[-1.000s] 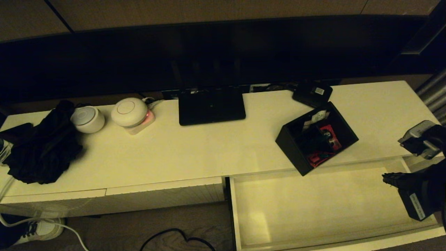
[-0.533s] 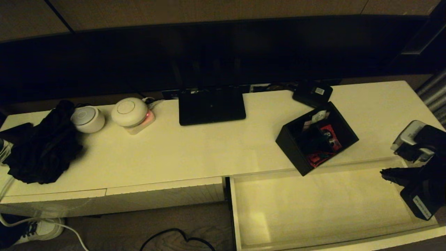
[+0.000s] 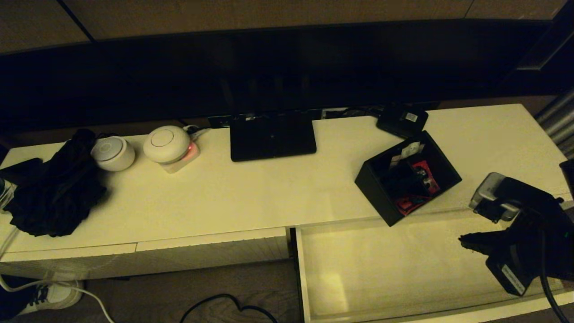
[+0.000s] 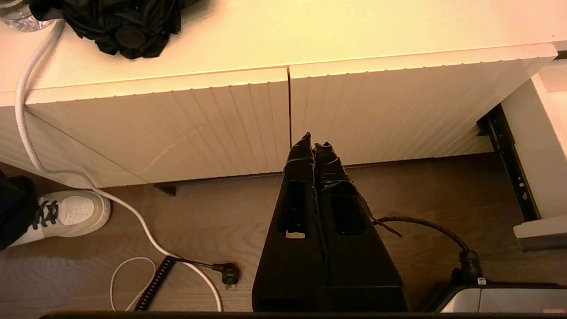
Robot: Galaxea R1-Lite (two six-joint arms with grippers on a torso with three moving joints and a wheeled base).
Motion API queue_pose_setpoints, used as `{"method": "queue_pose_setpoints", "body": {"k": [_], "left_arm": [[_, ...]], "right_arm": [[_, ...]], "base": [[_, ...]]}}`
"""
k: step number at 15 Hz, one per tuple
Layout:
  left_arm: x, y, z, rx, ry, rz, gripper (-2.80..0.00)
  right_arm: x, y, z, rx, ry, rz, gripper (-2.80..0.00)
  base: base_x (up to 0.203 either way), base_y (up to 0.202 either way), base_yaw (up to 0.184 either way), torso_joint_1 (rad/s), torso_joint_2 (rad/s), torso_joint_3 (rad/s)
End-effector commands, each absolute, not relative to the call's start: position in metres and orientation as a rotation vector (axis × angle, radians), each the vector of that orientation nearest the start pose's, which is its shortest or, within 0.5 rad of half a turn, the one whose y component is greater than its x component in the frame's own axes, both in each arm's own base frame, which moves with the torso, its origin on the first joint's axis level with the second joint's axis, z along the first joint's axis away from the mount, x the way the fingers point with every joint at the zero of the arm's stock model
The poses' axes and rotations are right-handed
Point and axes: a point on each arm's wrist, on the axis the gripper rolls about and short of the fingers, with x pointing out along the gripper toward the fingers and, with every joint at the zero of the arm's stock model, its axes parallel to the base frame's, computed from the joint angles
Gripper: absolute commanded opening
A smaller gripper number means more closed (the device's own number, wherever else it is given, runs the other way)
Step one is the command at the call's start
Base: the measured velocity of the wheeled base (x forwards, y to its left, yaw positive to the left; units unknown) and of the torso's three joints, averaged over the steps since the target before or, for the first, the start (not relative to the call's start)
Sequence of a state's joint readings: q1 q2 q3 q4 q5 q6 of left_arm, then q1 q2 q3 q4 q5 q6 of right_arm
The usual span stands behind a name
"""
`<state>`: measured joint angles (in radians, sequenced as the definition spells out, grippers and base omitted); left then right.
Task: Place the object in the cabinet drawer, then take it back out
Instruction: Put the storage box in the drawer
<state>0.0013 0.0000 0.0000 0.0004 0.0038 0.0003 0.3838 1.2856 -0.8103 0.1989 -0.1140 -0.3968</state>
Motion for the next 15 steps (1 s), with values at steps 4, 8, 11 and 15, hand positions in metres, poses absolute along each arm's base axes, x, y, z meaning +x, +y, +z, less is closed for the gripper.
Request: {"method": "queue_pose_setpoints", "body": {"k": [4,8,11,15], "left_arm": [[-0.023,0.000,0.075,0.000,0.003,0.006,-2.80],[-0.023,0.000,0.075,0.000,0.003,0.006,-2.80],[-0.023,0.000,0.075,0.000,0.003,0.006,-2.80],[-0.023,0.000,0.075,0.000,0.003,0.006,-2.80]], "right_arm": [[0.191,0.074,0.231,-0.593,0.546,0.388,0.00],[0.205,0.078,0.248,-0.587,0.500,0.372,0.00],[0.221,0.083,0.249,-0.590,0.503,0.365,0.00],[0.238,0.076,0.241,-0.626,0.517,0.319,0.00]], "base": [[0.000,0.000,0.000,0.000,0.00,0.000],[0.000,0.000,0.000,0.000,0.00,0.000],[0.000,0.000,0.000,0.000,0.00,0.000],[0.000,0.000,0.000,0.000,0.00,0.000]]}}
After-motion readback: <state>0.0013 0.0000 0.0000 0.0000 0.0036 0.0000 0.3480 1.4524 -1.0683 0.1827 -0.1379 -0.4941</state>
